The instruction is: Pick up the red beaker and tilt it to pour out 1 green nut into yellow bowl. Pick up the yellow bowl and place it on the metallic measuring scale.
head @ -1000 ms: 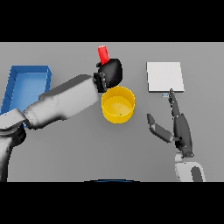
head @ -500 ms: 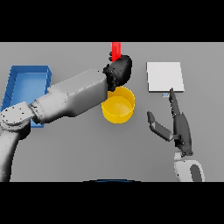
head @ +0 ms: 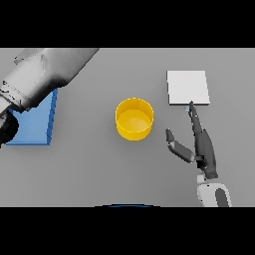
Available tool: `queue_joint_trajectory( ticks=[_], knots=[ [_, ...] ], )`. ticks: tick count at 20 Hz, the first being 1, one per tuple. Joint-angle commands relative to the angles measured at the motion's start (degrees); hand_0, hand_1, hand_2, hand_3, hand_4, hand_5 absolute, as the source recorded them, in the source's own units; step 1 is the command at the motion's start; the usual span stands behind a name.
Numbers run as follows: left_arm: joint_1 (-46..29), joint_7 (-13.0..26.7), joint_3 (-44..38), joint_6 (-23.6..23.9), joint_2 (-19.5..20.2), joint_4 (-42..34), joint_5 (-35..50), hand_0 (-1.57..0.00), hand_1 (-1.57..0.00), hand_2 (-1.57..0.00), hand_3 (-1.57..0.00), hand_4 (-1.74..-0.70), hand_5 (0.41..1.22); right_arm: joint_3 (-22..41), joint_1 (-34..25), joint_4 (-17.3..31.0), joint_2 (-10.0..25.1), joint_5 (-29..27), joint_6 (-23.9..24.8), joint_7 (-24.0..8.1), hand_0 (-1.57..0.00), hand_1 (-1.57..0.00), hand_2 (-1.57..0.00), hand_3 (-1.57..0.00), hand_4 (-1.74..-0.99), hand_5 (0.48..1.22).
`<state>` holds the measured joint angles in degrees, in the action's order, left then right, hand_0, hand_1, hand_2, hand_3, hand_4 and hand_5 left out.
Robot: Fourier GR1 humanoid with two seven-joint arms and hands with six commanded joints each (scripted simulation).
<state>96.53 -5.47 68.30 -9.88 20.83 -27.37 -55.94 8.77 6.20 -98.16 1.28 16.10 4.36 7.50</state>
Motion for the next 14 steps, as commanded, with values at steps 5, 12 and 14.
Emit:
queue_joint_trajectory(
  ticks=[5, 12, 14],
  knots=[
    [0.4, 6.4, -18.8, 1.6, 4.5, 10.8, 20.7, -1.57, -1.57, -1.57, -1.42, -1.74, 1.221, 0.2, -1.8, 0.5, 0.7, 3.1, 1.9, -1.8, 0.0, 0.0, 0.0, 0.0, -1.144, 0.633],
    [-9.3, 11.5, -33.4, 9.9, 13.9, 17.9, 43.0, -1.57, -1.57, -1.57, -1.51, -1.74, 1.221, -0.6, -2.3, 1.4, 0.1, -2.6, -1.4, 0.4, 0.0, 0.0, 0.0, 0.0, -1.092, 0.637],
    [-13.7, 14.0, -35.0, 12.9, 15.3, 18.4, 47.4, -1.57, -1.57, -1.57, -1.53, -1.74, 1.221, -0.8, -2.4, 1.7, 0.6, -3.2, -2.3, 0.7, 0.0, 0.0, 0.0, 0.0, -1.126, 0.651]
  ],
)
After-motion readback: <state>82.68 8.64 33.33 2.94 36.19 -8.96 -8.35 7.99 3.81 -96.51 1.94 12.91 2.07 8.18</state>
